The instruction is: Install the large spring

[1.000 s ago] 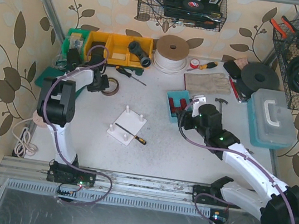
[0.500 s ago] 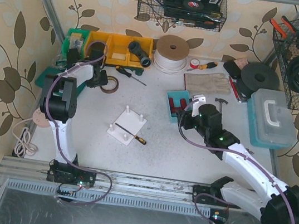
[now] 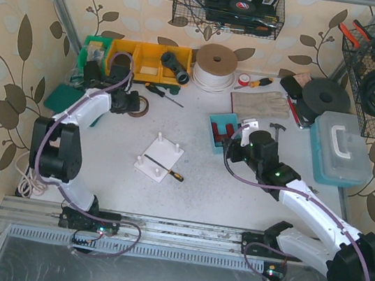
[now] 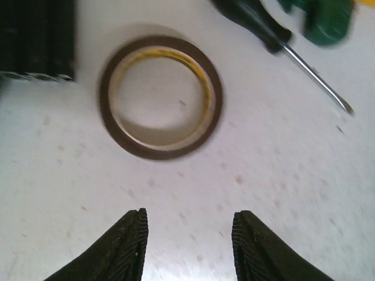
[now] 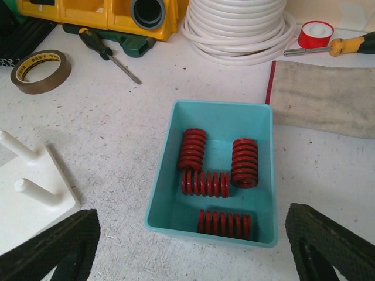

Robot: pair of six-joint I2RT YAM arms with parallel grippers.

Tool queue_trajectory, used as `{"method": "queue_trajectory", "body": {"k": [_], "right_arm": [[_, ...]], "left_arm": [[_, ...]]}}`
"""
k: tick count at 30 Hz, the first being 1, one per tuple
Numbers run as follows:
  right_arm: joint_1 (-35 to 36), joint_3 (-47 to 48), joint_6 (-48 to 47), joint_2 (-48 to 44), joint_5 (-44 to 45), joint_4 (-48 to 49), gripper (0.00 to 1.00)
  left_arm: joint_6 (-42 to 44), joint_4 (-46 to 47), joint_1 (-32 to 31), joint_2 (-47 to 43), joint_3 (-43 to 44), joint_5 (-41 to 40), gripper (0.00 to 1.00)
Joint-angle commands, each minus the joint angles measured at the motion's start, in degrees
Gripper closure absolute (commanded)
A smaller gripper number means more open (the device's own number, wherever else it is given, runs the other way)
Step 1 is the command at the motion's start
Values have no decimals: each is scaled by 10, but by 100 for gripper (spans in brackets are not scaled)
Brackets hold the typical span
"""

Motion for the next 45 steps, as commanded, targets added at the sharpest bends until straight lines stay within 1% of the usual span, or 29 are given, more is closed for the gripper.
{"method": "queue_trajectory", "body": {"k": [1,5,8,12,14,15,17,20,23,26,29,33,35,38,40,45], "right_arm": [[3,-7,5,-4,26,1,13],[3,-4,9,-5,34,-8,13],[2,-6,13,-5,43,-8,14],[3,-6,20,-4,65,-14,14],[2,-2,26,-4,88,-29,14],[2,0,28,-4,99,-35,13],[2,1,30,-4,114,-43,14],[0,0,33,-4,119,-44,14],[-2,1,37,-3,129,-49,14],[-7,3,45,-3,144,-58,14],[-11,4,52,-4,160,-65,14],[-14,5,56,-5,160,-68,14],[-14,4,54,-5,159,-67,14],[-16,3,54,-6,158,-65,14],[-17,3,52,-6,156,-66,13],[-18,4,51,-7,154,-67,13]], "left_arm": [[44,-29,-63,-71,-29,30,55],[79,-16,-131,-132,-70,64,57],[143,16,-190,-189,-108,103,61],[310,57,-268,-248,-160,140,63],[426,67,-316,-269,-183,180,64],[481,70,-341,-276,-194,187,64],[559,73,-378,-279,-207,186,66],[654,26,-395,-259,-196,216,65],[722,-5,-404,-246,-202,227,57],[760,-24,-413,-236,-219,231,51],[775,-22,-429,-211,-227,199,49],[780,-23,-442,-143,-204,120,52],[784,-36,-445,-101,-181,110,54],[789,-32,-452,-62,-163,82,57],[794,-15,-453,-49,-163,61,55],[799,5,-453,-46,-165,54,51]]}}
